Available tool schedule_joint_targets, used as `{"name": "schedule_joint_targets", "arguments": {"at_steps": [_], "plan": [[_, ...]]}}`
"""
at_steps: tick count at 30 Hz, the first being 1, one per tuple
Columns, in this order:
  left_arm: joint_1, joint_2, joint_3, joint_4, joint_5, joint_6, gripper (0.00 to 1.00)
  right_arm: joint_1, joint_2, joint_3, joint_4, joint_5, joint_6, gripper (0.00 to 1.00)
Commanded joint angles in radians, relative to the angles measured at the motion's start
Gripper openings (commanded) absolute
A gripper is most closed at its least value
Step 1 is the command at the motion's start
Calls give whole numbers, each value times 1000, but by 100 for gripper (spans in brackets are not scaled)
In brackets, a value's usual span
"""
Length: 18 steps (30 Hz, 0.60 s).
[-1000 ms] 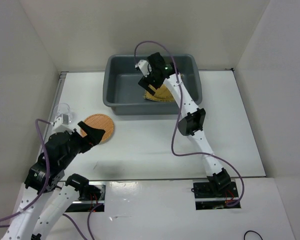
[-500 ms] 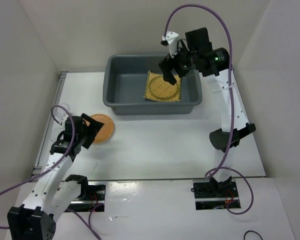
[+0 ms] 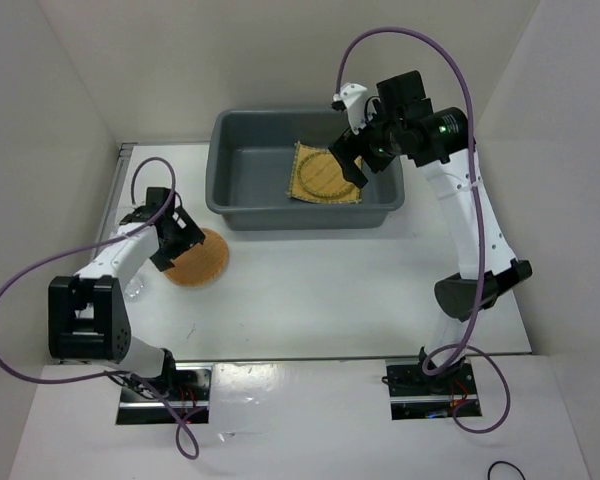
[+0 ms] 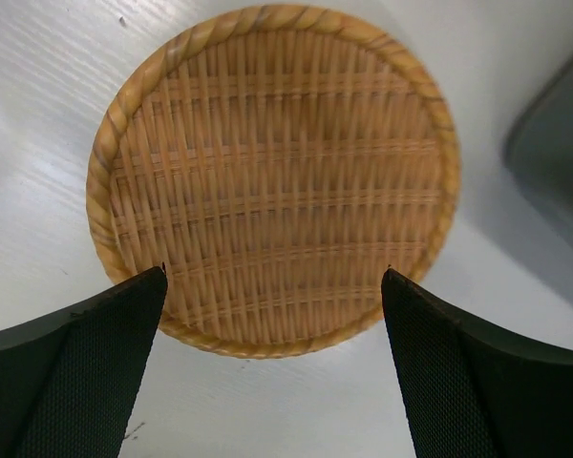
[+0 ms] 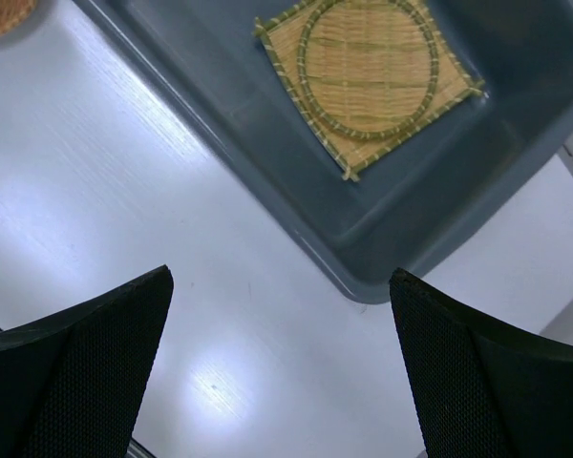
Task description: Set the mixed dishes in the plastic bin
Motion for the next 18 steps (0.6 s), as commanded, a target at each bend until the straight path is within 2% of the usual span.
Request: {"name": "schedule_joint_targets", "arguments": {"at_steps": [1, 3, 4, 5, 7, 8, 9, 12, 14, 18], "plan": [[8, 41, 17, -21, 23, 63, 99, 5, -68, -9, 3, 53, -9, 99], [8, 57, -5, 0, 59, 63, 99, 5, -82, -35, 3, 62, -9, 99], [8, 72, -21, 26, 75, 63, 96, 5, -107, -47, 3, 62, -9, 99], [8, 86, -22, 36, 98, 75, 80, 5, -107, -66, 3, 71, -9, 99], [8, 136, -22, 46, 116, 84, 65, 5, -119, -75, 3, 71, -9, 99], [8, 155, -22, 47, 125, 84, 45, -4, -131, -75, 3, 71, -9, 99], [8, 187, -22, 47, 138, 84, 33, -4, -141, -75, 3, 71, -9, 99], [8, 245, -22, 37, 168, 84, 7, -29, -151, -86, 3, 71, -9, 99], [-2, 255, -22, 37, 169, 84, 0, -42, -151, -86, 3, 71, -9, 99], [-46, 308, -22, 28, 188, 115, 0, -73, -161, -86, 3, 62, -9, 99]]}}
